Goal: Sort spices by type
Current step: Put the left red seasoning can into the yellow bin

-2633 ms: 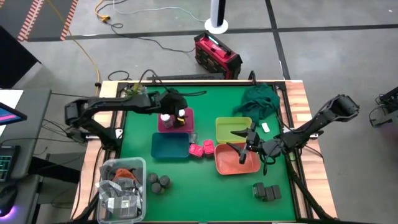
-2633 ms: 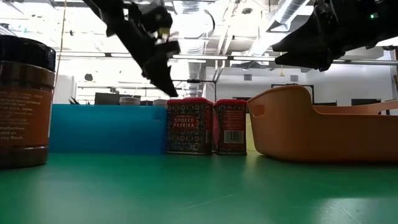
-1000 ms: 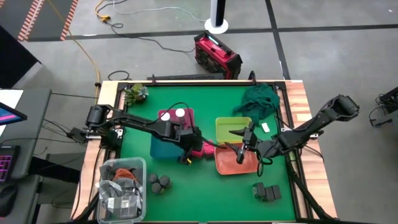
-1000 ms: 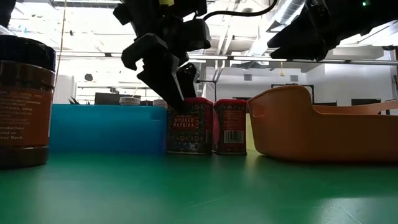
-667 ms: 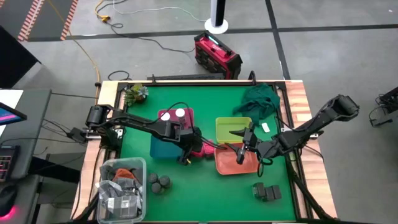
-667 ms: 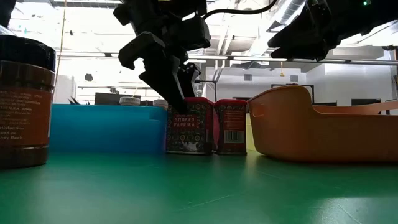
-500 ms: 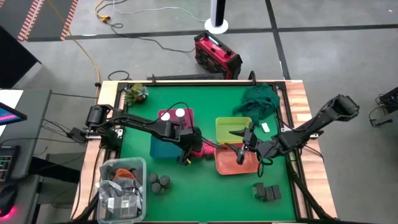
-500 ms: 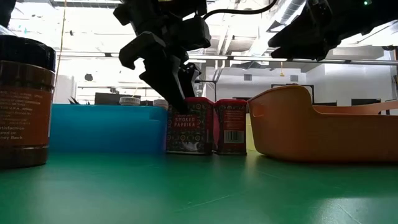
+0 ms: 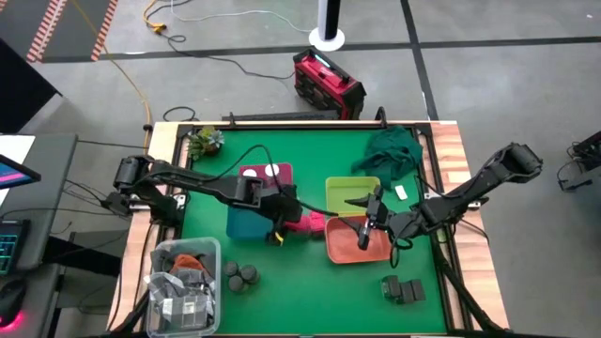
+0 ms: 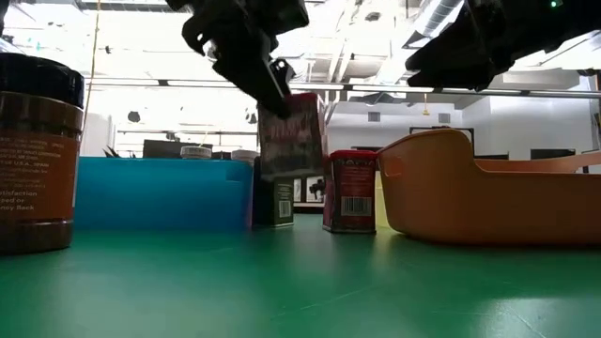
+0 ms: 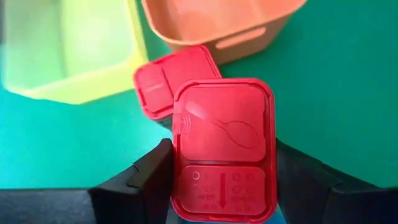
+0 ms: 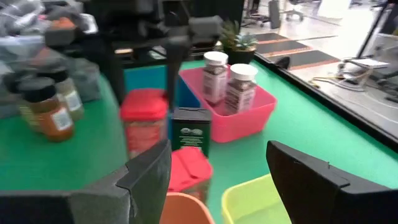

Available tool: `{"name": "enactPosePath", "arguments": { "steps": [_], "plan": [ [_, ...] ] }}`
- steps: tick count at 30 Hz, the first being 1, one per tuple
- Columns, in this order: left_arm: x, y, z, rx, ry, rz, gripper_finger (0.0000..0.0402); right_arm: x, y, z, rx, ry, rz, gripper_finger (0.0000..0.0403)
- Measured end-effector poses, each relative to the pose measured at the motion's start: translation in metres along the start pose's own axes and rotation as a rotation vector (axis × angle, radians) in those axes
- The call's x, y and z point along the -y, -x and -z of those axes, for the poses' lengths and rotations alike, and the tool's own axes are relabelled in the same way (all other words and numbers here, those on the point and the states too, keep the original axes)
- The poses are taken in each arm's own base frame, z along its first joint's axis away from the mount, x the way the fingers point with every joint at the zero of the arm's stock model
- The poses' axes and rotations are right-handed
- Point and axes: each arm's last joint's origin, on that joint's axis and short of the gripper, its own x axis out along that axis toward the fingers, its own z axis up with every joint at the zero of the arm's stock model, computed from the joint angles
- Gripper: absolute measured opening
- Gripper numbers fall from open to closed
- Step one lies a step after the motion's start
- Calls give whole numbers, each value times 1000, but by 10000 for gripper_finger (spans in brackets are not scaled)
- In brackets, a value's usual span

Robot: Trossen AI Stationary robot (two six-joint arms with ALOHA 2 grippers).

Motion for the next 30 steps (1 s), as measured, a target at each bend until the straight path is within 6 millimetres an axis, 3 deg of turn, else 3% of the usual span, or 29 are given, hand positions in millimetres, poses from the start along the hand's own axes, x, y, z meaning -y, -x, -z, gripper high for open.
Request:
{"name": "enactPosePath", "arguments": {
  "steps": [11,22,30],
  "plan": [
    [-21,33,-16,-39,87,-104,218,6,-9,-3,-40,-6,-72,289],
    [-37,42,-20,-39,143,-136,218,11,-25,-52,-127,103,-78,289],
    [-39,52,-34,25,143,-140,218,3,-57,-57,-120,178,-61,289]
  ]
}}
